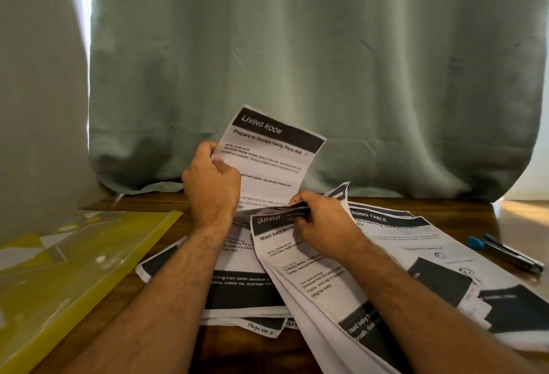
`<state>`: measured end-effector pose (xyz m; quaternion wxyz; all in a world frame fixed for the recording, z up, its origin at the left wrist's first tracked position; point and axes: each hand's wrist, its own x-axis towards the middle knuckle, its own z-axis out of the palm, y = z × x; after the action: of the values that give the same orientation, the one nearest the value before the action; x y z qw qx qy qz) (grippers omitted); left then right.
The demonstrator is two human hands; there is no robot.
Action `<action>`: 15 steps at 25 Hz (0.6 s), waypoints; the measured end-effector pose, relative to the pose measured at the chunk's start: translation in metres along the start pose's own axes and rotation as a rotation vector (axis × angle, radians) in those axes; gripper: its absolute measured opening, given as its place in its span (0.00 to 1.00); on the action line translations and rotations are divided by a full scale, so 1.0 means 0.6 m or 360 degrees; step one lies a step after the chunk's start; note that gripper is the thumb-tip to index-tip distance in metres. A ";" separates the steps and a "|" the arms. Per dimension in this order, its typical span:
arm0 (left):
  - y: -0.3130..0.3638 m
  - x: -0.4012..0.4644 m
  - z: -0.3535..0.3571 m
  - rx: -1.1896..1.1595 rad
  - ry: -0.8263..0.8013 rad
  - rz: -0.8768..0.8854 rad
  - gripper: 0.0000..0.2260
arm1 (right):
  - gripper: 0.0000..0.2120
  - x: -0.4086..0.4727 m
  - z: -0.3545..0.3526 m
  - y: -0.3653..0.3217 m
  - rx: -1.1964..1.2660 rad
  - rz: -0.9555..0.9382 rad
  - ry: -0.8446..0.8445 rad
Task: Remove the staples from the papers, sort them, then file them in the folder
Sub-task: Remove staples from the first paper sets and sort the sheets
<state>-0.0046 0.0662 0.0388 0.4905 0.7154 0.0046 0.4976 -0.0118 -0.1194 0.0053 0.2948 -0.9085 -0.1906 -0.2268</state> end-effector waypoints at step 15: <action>0.009 -0.037 0.014 0.0013 -0.0207 0.0885 0.07 | 0.20 0.002 -0.011 0.003 -0.0058 -0.0088 0.0325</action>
<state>-0.0125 0.0468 0.0270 0.3316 0.7216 -0.2211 0.5661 -0.0118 -0.1247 0.0097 0.2898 -0.8802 -0.1805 -0.3297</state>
